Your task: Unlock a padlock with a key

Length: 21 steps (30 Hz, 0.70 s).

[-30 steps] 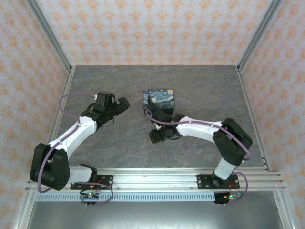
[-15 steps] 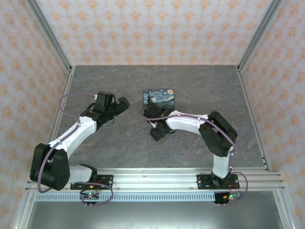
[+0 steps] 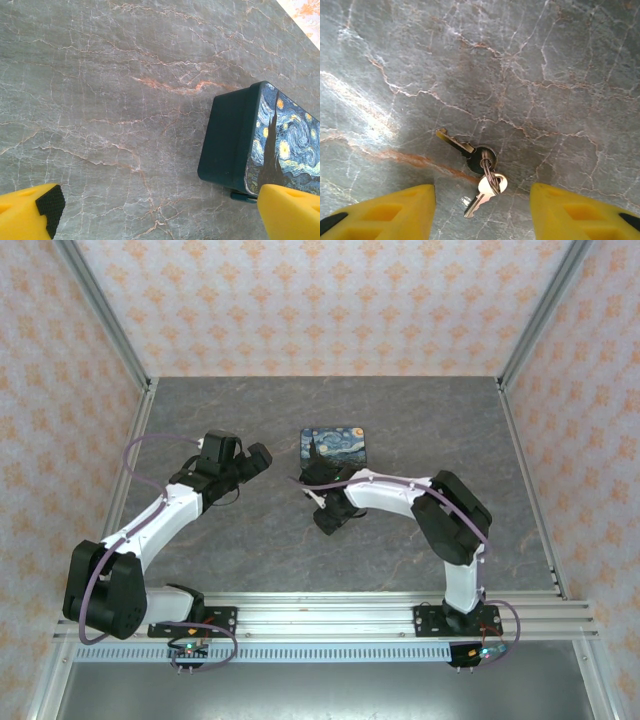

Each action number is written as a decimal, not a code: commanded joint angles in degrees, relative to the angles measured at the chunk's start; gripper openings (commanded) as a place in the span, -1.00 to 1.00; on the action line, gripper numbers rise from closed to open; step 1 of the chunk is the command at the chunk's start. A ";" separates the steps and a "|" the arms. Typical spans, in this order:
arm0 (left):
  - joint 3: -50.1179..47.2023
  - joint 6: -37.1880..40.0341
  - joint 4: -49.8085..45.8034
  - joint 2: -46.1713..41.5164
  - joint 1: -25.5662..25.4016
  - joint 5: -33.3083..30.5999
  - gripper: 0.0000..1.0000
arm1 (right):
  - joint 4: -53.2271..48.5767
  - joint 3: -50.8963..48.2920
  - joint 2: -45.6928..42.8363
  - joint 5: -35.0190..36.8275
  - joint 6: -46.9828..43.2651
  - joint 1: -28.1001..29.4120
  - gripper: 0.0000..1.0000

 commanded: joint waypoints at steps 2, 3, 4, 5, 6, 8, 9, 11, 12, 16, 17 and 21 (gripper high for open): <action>1.48 0.29 -0.57 0.23 0.47 -0.14 1.00 | 2.18 1.30 1.91 -1.31 0.94 -2.35 0.03; 1.52 0.20 -0.50 0.29 0.45 0.02 1.00 | 2.27 1.47 2.01 -1.58 1.01 -2.62 0.02; 1.51 0.11 -0.47 0.43 0.44 0.11 1.00 | 2.44 1.54 2.13 -1.89 1.04 -2.87 0.01; 1.39 0.07 -0.24 0.49 0.46 0.19 1.00 | 2.59 1.75 2.29 -2.13 1.17 -3.08 0.00; 1.43 -0.01 -0.14 0.53 0.42 0.24 1.00 | 2.69 1.86 2.35 -2.28 1.26 -3.26 0.00; 1.35 -0.28 0.21 0.75 0.41 0.38 1.00 | 3.08 2.08 2.57 -2.57 1.36 -3.53 -0.02; 1.28 -0.37 0.28 0.82 0.50 0.48 1.00 | 3.31 2.16 2.67 -2.68 1.51 -3.61 -0.03; 1.21 -0.46 0.48 1.00 0.43 0.63 1.00 | 3.29 2.72 3.04 -3.01 1.61 -3.62 -0.06; 1.22 -0.50 0.55 1.04 0.40 0.64 1.00 | 3.20 3.10 3.26 -3.26 1.67 -3.62 -0.06; 1.35 -0.64 0.65 1.22 0.44 0.78 1.00 | 3.09 4.07 4.10 -3.81 1.70 -3.62 -0.12; 1.35 -0.70 0.69 1.23 0.42 0.73 1.00 | 3.02 4.22 4.29 -3.90 1.70 -3.62 -0.14; 1.26 -0.81 0.96 1.46 0.46 0.90 1.00 | 3.36 4.41 4.76 -5.08 2.04 -3.62 -0.28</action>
